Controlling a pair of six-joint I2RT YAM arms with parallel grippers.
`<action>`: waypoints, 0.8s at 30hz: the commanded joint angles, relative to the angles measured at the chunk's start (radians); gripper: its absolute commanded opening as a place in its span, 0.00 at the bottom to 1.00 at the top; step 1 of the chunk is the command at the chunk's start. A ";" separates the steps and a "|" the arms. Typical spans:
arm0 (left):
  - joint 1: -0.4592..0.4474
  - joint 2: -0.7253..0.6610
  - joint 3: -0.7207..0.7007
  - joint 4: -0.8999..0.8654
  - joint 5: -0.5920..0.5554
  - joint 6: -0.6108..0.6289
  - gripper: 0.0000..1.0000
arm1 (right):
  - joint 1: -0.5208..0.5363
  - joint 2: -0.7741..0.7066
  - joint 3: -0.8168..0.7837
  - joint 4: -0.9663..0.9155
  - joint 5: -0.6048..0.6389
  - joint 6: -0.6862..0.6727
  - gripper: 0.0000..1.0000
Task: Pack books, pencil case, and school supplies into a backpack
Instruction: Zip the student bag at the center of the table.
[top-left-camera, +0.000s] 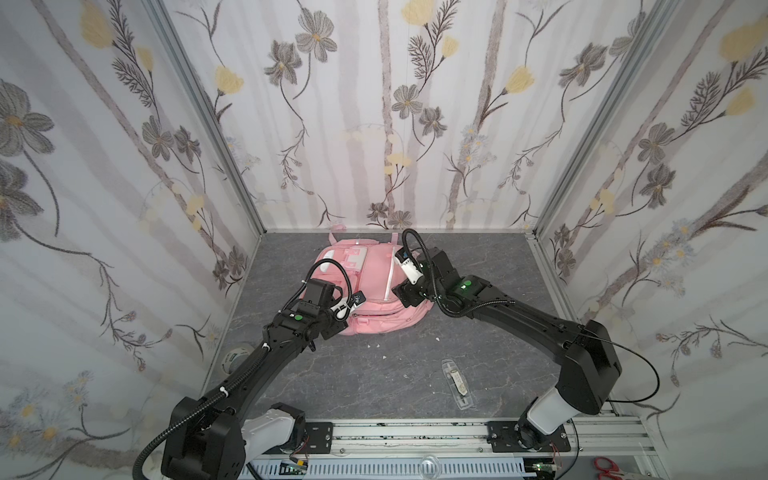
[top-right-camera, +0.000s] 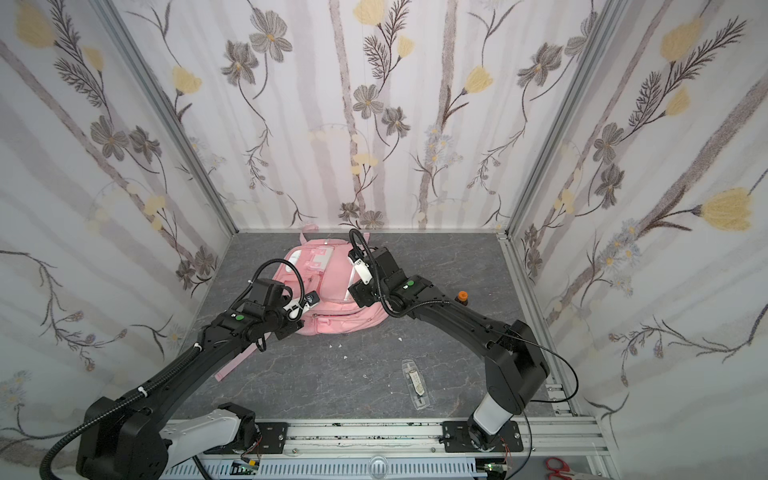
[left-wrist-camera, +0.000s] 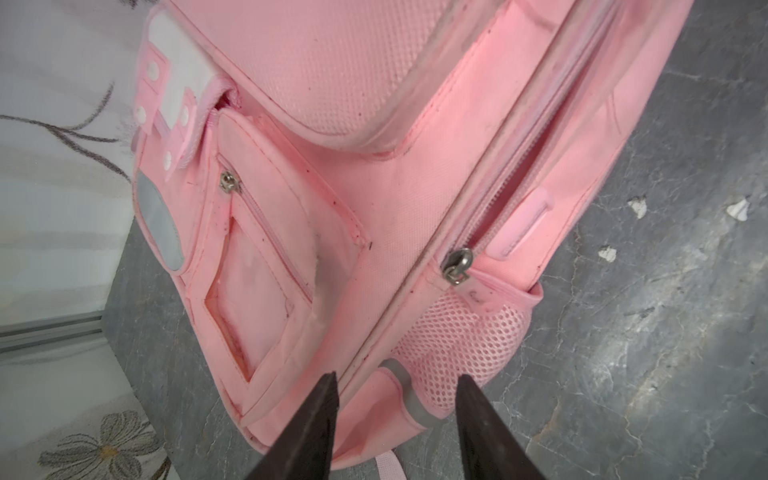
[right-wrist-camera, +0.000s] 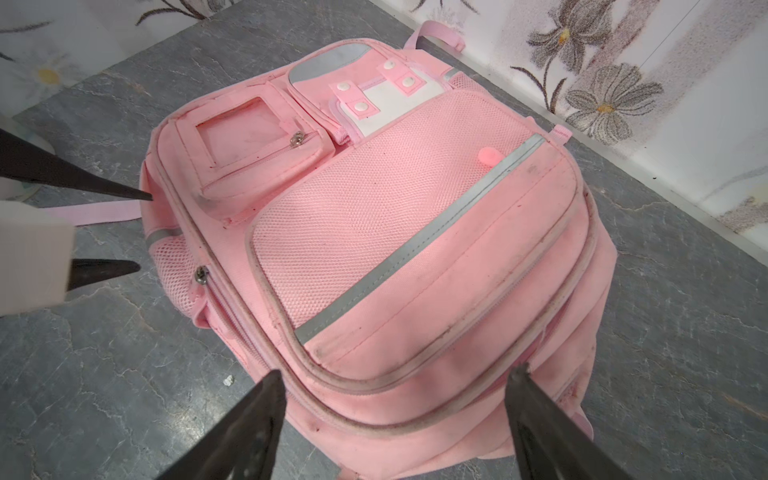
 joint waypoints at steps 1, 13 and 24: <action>0.008 0.031 0.017 0.004 0.034 0.048 0.51 | 0.000 -0.019 0.001 0.021 -0.040 0.017 0.80; 0.008 0.132 0.000 0.157 0.065 0.045 0.53 | 0.003 -0.053 -0.006 -0.012 -0.054 0.014 0.78; 0.008 0.181 -0.048 0.254 0.073 0.062 0.33 | 0.002 -0.052 0.012 -0.041 -0.070 0.006 0.78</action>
